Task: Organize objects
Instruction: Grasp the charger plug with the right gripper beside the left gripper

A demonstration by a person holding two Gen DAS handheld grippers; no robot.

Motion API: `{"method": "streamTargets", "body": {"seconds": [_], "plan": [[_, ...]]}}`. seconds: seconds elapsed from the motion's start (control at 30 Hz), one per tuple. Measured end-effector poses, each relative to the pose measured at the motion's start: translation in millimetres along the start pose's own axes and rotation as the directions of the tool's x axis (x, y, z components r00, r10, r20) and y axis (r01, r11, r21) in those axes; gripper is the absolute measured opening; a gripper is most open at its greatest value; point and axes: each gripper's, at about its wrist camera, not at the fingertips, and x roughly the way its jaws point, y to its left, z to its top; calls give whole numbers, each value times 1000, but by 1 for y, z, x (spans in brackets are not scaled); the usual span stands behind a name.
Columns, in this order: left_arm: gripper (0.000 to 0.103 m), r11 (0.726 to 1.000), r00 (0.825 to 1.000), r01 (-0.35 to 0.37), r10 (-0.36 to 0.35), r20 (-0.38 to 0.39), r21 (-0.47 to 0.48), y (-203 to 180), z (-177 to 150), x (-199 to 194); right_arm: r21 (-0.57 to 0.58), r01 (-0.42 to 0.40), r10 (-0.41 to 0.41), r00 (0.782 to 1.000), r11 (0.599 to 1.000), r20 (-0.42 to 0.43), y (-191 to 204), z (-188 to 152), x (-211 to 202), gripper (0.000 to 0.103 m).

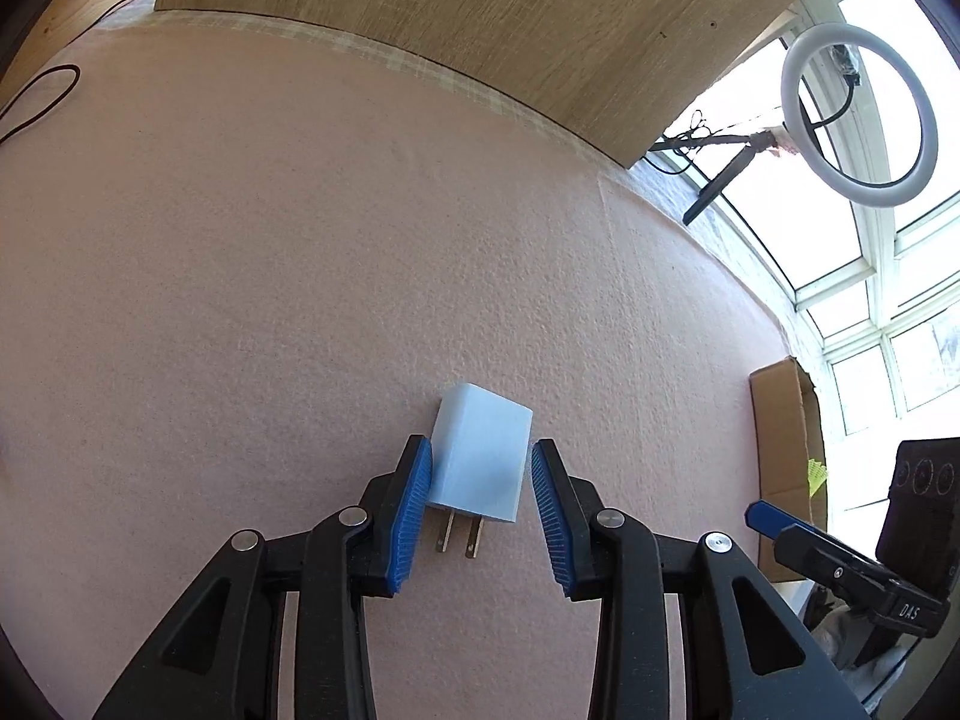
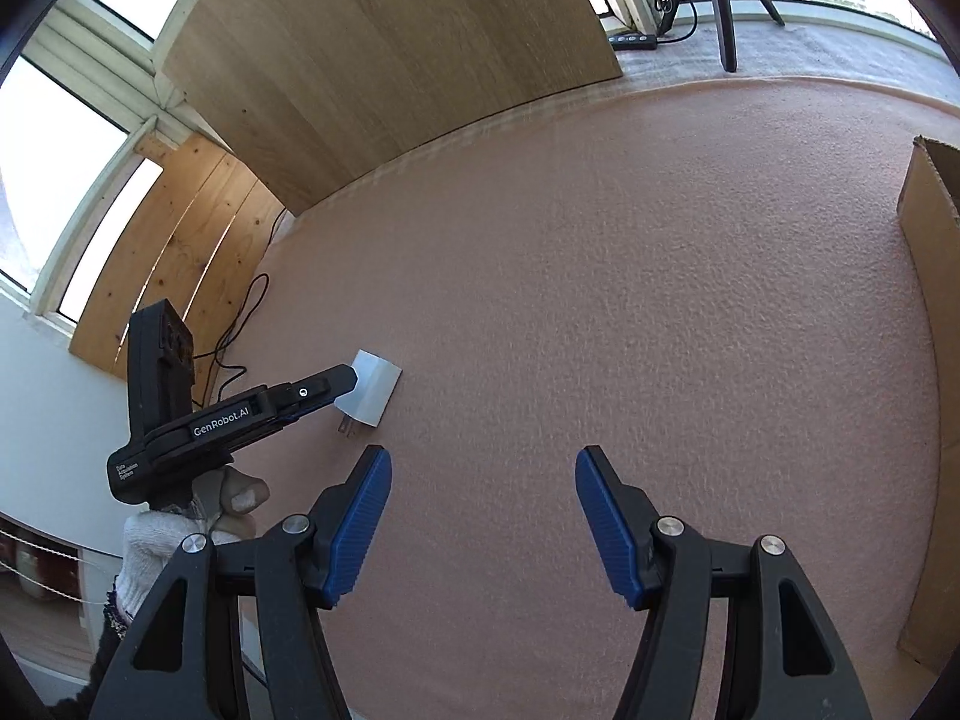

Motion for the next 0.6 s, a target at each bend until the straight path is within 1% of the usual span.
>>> {"method": "streamTargets", "body": {"seconds": [0.1, 0.2, 0.33, 0.43, 0.47, 0.5, 0.6], "plan": [[37, 999, 1000, -13, 13, -5, 30, -8, -7, 2, -8, -22, 22, 1000, 1000, -14, 7, 9, 11, 60], [37, 994, 998, -62, 63, -12, 85, -20, -10, 6, -29, -27, 26, 999, 999, -38, 15, 18, 26, 60], [39, 982, 993, -109, 113, -18, 153, -32, -15, 9, -38, -79, 75, 991, 996, -108, 25, 29, 50, 60], [41, 981, 993, -110, 115, -23, 159, -35, -16, 10, -48, -98, 89, 985, 994, -150, 34, 35, 70, 60], [42, 981, 993, -110, 115, -24, 160, -35, -16, 11, -45, -104, 96, 982, 994, -164, 36, 37, 77, 58], [42, 981, 993, -109, 115, -25, 162, -36, -16, 12, -39, -112, 104, 979, 993, -177, 37, 39, 83, 54], [46, 980, 993, -103, 111, -38, 173, -35, -16, 13, -30, -119, 110, 971, 992, -211, 42, 43, 99, 48]]}}
